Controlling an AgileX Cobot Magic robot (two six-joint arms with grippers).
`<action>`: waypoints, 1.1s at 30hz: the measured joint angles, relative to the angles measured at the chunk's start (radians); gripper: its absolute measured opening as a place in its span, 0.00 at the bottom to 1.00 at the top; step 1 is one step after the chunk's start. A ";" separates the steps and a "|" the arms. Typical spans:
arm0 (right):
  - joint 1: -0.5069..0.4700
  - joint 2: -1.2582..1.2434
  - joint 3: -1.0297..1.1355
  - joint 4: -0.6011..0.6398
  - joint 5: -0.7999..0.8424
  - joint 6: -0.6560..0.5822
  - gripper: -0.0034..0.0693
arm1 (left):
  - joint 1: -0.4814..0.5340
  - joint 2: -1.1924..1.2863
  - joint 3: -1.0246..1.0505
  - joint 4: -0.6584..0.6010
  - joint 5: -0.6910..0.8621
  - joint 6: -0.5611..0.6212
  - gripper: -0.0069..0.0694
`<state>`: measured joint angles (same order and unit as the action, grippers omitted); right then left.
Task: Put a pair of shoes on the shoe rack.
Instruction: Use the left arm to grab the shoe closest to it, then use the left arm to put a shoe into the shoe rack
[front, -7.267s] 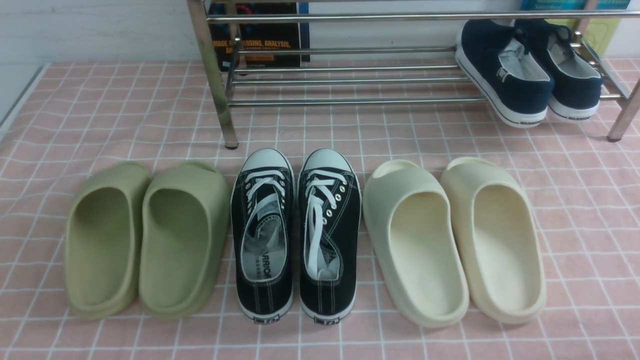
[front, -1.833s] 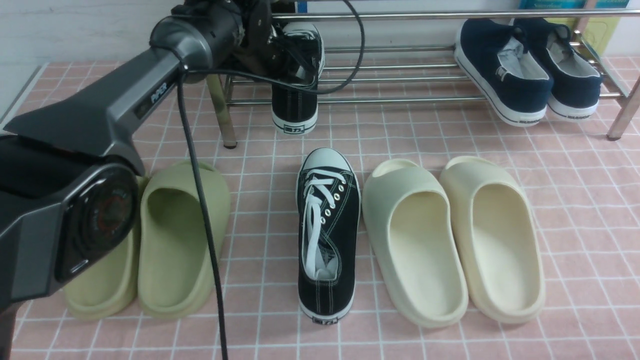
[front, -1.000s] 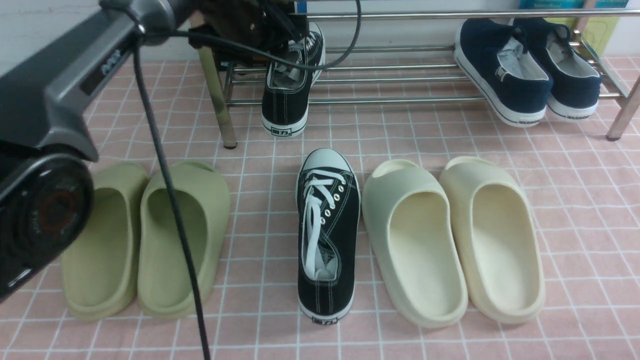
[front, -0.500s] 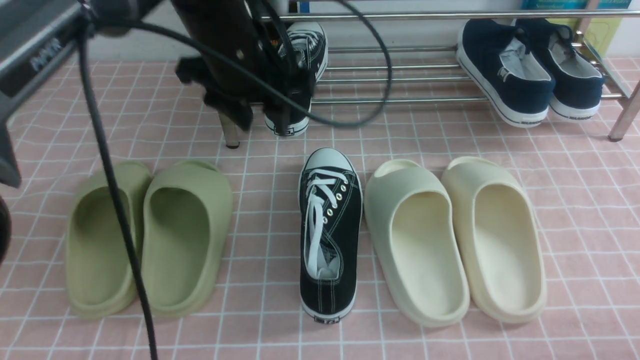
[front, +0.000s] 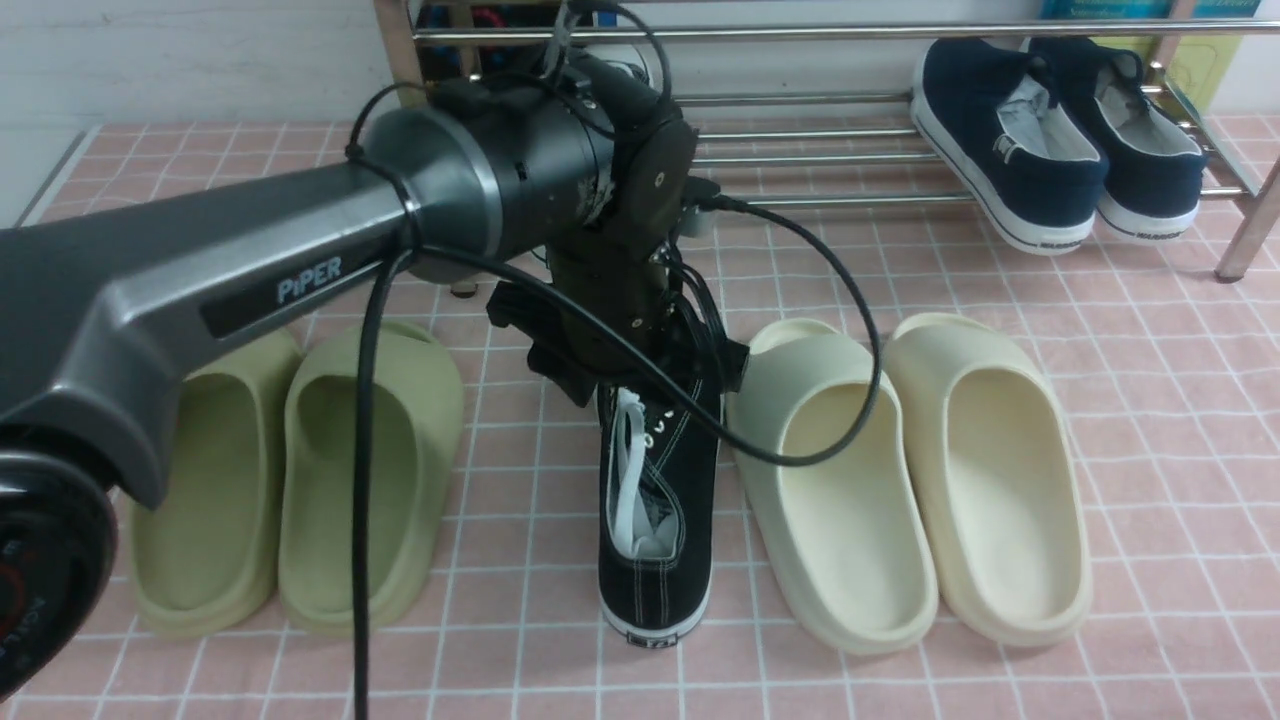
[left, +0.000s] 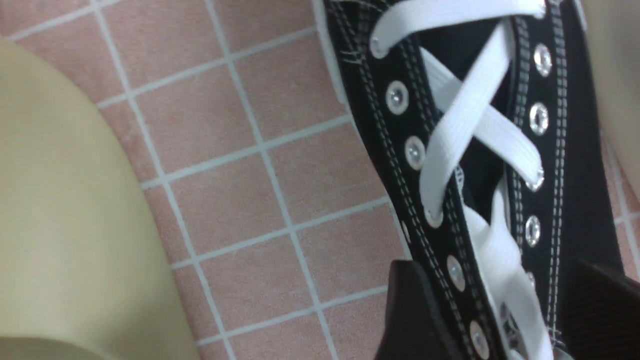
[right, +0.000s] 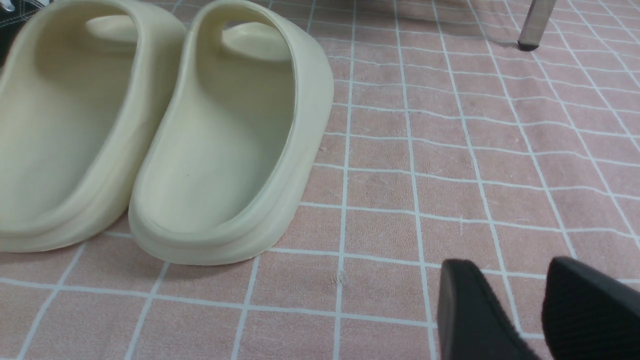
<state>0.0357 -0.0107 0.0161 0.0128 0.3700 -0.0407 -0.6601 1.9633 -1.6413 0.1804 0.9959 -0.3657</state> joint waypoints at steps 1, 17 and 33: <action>0.000 0.000 0.000 0.000 0.000 0.000 0.38 | 0.000 0.000 0.000 0.000 0.002 -0.001 0.65; 0.000 0.000 0.000 0.000 0.000 0.000 0.38 | 0.000 0.099 -0.012 -0.049 0.023 -0.010 0.28; 0.000 0.000 0.000 0.000 0.000 0.000 0.38 | 0.064 0.174 -0.497 -0.024 0.126 -0.012 0.18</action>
<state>0.0357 -0.0107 0.0161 0.0128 0.3700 -0.0407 -0.5964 2.1370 -2.1382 0.1563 1.1221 -0.3773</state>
